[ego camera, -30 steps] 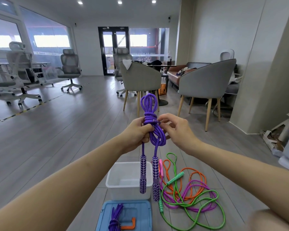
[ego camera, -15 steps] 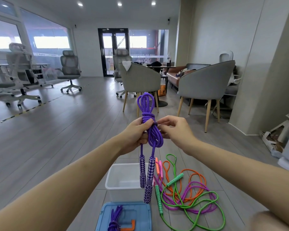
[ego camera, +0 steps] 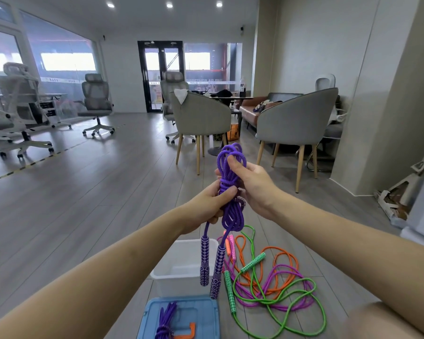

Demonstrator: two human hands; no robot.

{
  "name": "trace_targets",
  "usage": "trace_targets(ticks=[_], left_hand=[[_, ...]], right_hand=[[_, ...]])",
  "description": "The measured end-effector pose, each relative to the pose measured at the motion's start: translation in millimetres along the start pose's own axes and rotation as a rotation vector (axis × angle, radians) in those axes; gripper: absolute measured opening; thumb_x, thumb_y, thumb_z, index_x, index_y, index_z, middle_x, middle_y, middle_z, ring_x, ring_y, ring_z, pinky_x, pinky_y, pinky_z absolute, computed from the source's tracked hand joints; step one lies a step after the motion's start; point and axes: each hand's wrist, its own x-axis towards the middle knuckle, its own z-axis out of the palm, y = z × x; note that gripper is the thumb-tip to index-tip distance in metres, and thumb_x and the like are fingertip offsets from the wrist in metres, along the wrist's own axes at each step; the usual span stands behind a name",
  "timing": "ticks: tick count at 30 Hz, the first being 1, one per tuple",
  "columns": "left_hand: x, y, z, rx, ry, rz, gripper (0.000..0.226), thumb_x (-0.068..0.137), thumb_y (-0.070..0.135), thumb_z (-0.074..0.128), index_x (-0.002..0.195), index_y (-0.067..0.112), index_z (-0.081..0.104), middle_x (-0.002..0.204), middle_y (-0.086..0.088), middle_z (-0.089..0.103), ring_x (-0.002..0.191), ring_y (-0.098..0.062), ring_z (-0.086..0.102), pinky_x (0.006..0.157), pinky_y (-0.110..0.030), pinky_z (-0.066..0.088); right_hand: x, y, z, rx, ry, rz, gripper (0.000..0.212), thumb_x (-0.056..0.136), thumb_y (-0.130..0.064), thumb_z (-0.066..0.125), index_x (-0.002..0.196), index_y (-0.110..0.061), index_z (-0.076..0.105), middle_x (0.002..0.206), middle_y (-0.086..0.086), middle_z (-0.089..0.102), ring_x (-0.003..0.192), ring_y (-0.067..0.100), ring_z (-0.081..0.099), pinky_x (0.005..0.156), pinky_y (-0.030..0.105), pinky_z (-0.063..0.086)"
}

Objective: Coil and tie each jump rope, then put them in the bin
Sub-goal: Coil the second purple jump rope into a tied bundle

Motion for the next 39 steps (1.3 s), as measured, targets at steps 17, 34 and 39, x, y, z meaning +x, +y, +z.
trace_targets(ticks=[17,34,39], left_hand=[[-1,-18,3,0.131,-0.096,0.039,0.044,0.095,0.023,0.073,0.133,0.023,0.051,0.114,-0.016,0.067,0.1,-0.016,0.07,0.093,-0.034,0.058],[-18,-89,28,0.574,0.194,-0.063,0.042,0.102,0.05,0.052,0.078,0.016,0.055,0.066,-0.001,0.048,0.061,-0.017,0.043,0.064,-0.033,0.04],[-24,-90,27,0.606,0.228,-0.031,0.042,0.102,0.052,0.051,0.072,0.023,0.051,0.062,0.002,0.044,0.057,-0.015,0.04,0.061,-0.03,0.038]], right_hand=[[5,2,-1,0.146,0.011,0.127,0.022,0.094,-0.024,0.073,0.093,-0.004,0.063,0.069,0.004,0.054,0.067,0.017,0.056,0.073,0.033,0.052],[13,-19,-35,0.292,0.298,0.169,0.02,0.094,-0.024,0.073,0.099,-0.009,0.06,0.055,0.002,0.052,0.047,0.016,0.055,0.071,0.035,0.057],[18,-33,-34,0.32,0.324,0.149,0.024,0.097,-0.021,0.068,0.078,-0.014,0.056,0.049,-0.002,0.043,0.041,0.012,0.045,0.057,0.029,0.05]])
